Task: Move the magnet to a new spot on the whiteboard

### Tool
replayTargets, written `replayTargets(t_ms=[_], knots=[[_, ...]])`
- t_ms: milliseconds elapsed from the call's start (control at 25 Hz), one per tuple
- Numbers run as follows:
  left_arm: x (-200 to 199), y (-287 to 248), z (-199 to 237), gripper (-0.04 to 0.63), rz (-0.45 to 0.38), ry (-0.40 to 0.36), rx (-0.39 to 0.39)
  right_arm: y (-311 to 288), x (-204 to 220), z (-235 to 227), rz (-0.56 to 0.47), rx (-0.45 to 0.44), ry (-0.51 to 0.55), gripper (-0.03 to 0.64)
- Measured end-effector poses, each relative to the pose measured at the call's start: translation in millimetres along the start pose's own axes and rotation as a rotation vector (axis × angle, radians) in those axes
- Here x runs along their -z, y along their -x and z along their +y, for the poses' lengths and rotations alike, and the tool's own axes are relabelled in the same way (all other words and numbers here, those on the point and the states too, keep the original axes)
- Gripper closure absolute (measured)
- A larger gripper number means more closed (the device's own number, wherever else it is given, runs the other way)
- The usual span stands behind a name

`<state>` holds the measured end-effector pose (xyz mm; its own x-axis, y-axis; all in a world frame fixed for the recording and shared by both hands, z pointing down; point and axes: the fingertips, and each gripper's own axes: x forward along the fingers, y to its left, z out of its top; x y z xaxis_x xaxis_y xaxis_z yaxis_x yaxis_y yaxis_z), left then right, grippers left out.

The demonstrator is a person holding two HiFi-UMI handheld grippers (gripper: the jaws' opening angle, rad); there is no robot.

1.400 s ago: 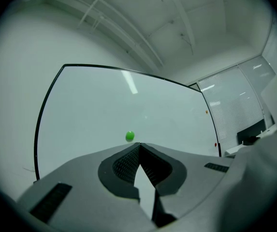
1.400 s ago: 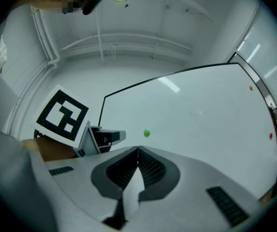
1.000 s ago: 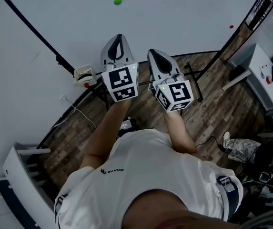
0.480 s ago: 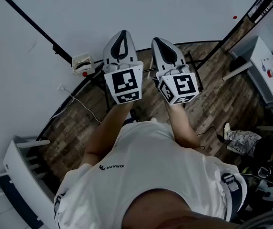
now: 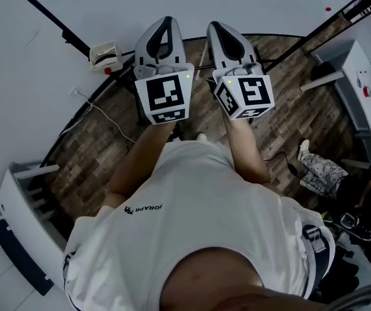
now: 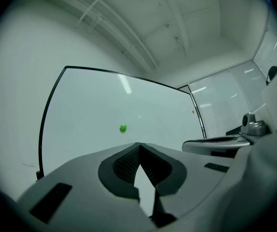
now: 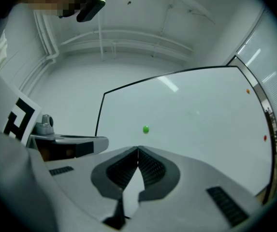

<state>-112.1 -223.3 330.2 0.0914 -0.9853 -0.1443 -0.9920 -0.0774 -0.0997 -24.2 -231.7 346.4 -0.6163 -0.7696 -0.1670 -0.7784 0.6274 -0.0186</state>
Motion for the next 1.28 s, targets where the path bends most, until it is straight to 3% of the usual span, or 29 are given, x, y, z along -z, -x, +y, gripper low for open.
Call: replayTargets(t_ms=[480, 880, 1280], knots=[[26, 7, -9, 0.591, 0.009, 0.023, 0.054, -3, 23, 5, 0.019, -0.012, 0.006, 0.603], [50, 19, -14, 0.592, 0.032, 0.030, 0.022, 4, 37, -3, 0.030, 0.008, 0.027, 0.603], [56, 24, -22, 0.591, 0.038, 0.039, 0.038, 11, 45, -5, 0.038, 0.017, 0.031, 0.603]])
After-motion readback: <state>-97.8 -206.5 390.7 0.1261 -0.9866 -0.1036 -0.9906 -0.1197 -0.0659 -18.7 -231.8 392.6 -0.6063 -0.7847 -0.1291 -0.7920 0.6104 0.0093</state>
